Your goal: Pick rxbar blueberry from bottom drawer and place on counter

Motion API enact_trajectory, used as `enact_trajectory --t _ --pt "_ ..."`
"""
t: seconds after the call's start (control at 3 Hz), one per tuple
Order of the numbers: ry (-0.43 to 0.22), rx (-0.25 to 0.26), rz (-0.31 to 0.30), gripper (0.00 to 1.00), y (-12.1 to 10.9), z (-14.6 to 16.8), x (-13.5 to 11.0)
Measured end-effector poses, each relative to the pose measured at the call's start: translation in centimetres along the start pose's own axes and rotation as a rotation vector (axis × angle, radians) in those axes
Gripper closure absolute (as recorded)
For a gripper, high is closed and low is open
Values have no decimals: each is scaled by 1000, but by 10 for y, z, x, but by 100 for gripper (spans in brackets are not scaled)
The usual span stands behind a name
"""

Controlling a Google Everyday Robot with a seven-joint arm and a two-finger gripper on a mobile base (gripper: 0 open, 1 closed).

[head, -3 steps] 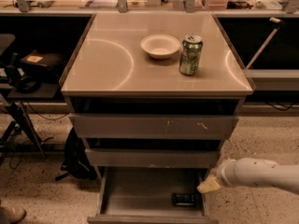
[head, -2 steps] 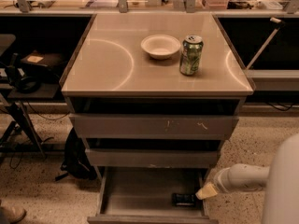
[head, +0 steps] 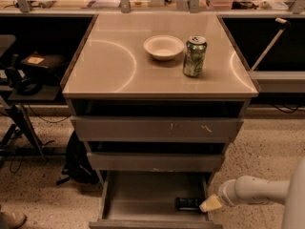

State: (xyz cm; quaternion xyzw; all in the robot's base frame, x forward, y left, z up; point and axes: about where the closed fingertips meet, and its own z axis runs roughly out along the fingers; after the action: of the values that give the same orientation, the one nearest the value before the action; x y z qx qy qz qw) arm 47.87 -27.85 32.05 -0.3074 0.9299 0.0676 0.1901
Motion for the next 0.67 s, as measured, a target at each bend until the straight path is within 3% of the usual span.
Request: enact_trajectory --t 0.33,0.67 --pt "-83 -123 33 0 22 33 8" --pt "-133 -299 134 0 53 83 9"
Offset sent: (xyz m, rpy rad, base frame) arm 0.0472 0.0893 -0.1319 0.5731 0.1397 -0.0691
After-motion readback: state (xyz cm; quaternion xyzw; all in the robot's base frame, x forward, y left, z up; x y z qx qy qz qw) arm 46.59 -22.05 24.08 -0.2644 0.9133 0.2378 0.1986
